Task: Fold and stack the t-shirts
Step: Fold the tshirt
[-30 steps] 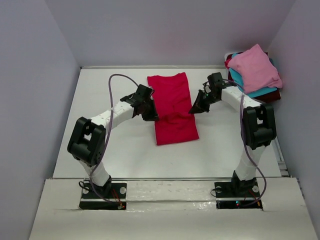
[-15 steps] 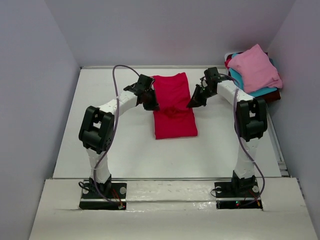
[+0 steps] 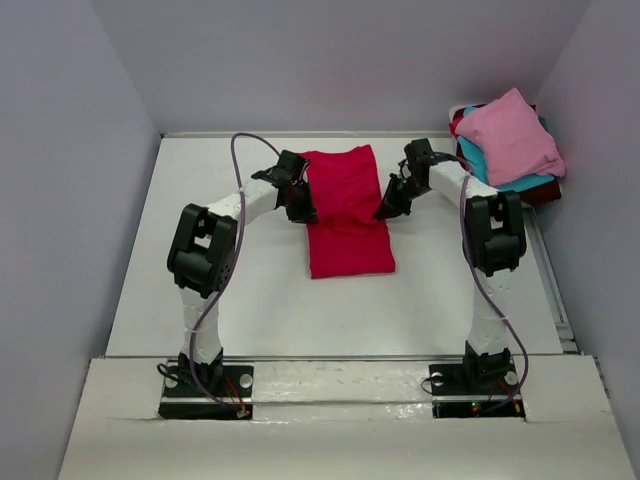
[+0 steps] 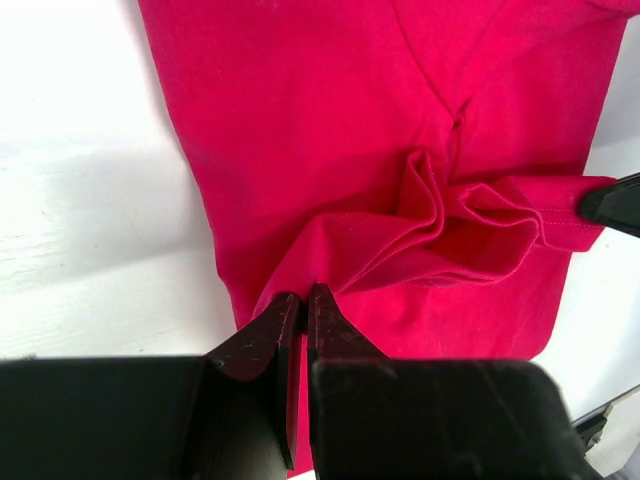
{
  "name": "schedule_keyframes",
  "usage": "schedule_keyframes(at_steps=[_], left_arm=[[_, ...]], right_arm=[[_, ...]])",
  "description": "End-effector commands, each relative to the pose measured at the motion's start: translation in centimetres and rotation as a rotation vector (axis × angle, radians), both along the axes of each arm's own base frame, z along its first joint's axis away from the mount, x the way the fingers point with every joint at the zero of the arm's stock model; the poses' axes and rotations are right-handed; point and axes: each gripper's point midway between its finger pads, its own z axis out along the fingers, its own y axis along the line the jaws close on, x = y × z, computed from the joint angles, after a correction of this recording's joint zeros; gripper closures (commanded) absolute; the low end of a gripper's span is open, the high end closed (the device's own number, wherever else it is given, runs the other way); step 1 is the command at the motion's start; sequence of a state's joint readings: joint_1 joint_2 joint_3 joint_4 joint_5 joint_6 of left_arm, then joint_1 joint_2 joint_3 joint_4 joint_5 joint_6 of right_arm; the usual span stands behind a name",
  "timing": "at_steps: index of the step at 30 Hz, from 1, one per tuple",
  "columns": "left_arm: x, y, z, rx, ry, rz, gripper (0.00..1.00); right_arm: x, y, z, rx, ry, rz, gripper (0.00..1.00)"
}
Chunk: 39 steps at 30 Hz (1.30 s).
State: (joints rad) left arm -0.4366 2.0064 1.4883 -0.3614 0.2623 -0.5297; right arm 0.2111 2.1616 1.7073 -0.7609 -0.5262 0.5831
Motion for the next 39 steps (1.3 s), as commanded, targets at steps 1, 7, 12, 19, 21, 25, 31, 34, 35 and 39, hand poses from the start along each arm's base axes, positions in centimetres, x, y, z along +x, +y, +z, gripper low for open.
schedule_keyframes(at_steps=[1, 7, 12, 19, 21, 25, 31, 34, 35, 39], left_arm=[[1.8, -0.1, 2.0, -0.026, -0.057, -0.01, 0.94], [2.4, 0.2, 1.6, -0.021, -0.053, -0.004, 0.94], [3.1, 0.4, 1.7, -0.023, -0.054, 0.004, 0.94], [3.4, 0.3, 1.3, -0.018, -0.05, 0.006, 0.94], [3.5, 0.3, 1.2, -0.016, -0.051, 0.007, 0.94], [3.6, 0.6, 0.6, 0.004, -0.046, 0.016, 0.78], [4.1, 1.3, 1.2, 0.031, -0.091, 0.046, 0.01], [4.7, 1.9, 2.2, 0.054, -0.131, 0.069, 0.01], [4.7, 2.0, 2.3, 0.055, -0.139, 0.074, 0.01], [4.5, 2.4, 3.8, 0.054, -0.173, 0.086, 0.01]], right_arm=[[1.5, 0.3, 1.1, -0.006, -0.045, -0.001, 0.93], [2.6, 0.5, 1.3, -0.004, -0.051, -0.002, 0.93], [3.3, 0.8, 1.4, 0.003, -0.053, 0.0, 0.93], [3.9, 0.3, 0.8, -0.009, -0.046, -0.013, 0.93], [4.1, 0.4, 0.9, -0.003, -0.053, -0.014, 0.93], [4.7, 0.1, 0.6, 0.003, -0.05, -0.026, 0.9], [5.9, -0.1, 1.4, -0.015, -0.105, -0.032, 0.5], [6.2, -0.3, 2.0, -0.03, -0.128, -0.031, 0.31], [6.3, -0.3, 2.4, -0.03, -0.134, -0.032, 0.26], [6.2, -0.7, 3.6, -0.043, -0.163, -0.042, 0.19]])
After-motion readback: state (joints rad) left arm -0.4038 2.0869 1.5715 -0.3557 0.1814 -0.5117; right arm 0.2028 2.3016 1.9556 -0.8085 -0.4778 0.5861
